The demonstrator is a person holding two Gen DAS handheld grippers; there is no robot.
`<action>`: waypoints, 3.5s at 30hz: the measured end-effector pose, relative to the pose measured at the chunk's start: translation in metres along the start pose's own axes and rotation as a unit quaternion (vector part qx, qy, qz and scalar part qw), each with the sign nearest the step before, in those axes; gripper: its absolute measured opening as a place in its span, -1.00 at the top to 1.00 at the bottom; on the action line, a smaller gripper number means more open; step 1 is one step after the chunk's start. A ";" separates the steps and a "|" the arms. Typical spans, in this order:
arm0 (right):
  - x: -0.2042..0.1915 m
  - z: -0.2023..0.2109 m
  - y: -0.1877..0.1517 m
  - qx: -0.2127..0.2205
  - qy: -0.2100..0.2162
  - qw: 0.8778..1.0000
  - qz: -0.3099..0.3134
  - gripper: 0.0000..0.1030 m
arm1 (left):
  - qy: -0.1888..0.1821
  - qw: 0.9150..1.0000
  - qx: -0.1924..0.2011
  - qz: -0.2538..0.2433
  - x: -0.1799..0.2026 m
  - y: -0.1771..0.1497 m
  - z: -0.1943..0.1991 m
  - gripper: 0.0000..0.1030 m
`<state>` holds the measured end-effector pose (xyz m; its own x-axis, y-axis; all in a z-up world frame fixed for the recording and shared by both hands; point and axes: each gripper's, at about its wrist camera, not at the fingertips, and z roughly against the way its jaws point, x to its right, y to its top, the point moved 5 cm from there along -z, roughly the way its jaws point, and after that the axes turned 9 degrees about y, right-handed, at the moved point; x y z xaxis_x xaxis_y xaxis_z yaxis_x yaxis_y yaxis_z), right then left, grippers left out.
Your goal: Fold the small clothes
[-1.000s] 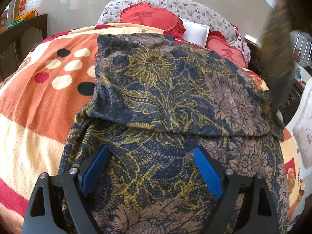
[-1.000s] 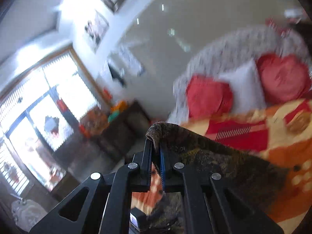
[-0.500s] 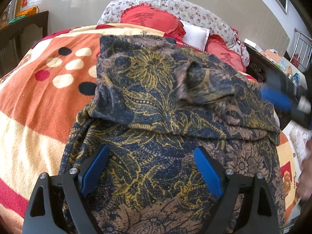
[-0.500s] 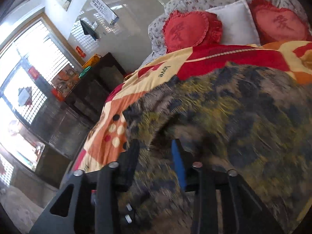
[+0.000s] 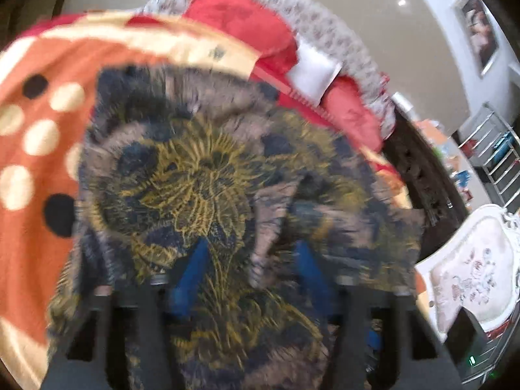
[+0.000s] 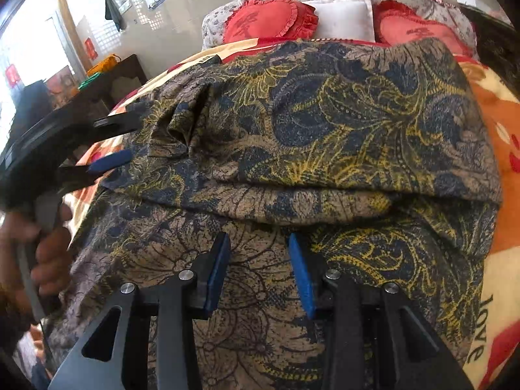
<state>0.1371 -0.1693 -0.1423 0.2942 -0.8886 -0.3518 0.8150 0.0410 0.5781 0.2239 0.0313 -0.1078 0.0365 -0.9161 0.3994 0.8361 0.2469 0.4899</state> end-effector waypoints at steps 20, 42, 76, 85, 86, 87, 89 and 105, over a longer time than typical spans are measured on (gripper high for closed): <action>0.008 0.001 0.003 0.009 0.008 1.000 -0.012 0.52 | 0.181 0.982 0.024 -0.051 -0.065 0.082 0.057 -0.36; 0.007 0.000 0.001 0.007 0.005 1.000 -0.011 0.52 | -0.053 0.930 -0.032 0.363 -0.100 0.013 0.032 0.82; 0.151 0.066 0.025 0.028 -0.043 0.993 -0.105 1.00 | 0.109 0.989 0.102 0.019 -0.038 0.014 0.069 -0.13; 0.110 0.073 0.088 0.091 -0.134 0.985 -0.064 1.00 | 0.192 0.978 0.079 -0.014 -0.044 0.018 0.007 -0.37; 0.119 0.058 0.086 0.069 -0.152 0.984 -0.068 1.00 | 0.194 0.978 0.072 -0.024 -0.048 0.012 0.000 -0.41; 0.133 0.034 0.076 0.030 -0.169 0.982 -0.085 1.00 | 0.191 0.978 0.079 -0.034 -0.049 0.007 -0.003 -0.42; 0.144 0.025 0.063 0.049 -0.165 0.981 -0.091 1.00 | 0.195 0.977 0.083 -0.034 -0.050 0.006 -0.002 -0.45; 0.105 0.028 0.146 0.085 -0.145 0.984 -0.056 0.72 | 0.230 0.968 0.080 -0.052 -0.046 0.006 -0.009 -0.59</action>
<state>0.2728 -0.2693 -0.0738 0.0325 -0.9775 -0.2084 0.7318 -0.1188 0.6711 0.2325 0.0722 -0.1302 0.2266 -0.9736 -0.0288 0.7546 0.1568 0.6371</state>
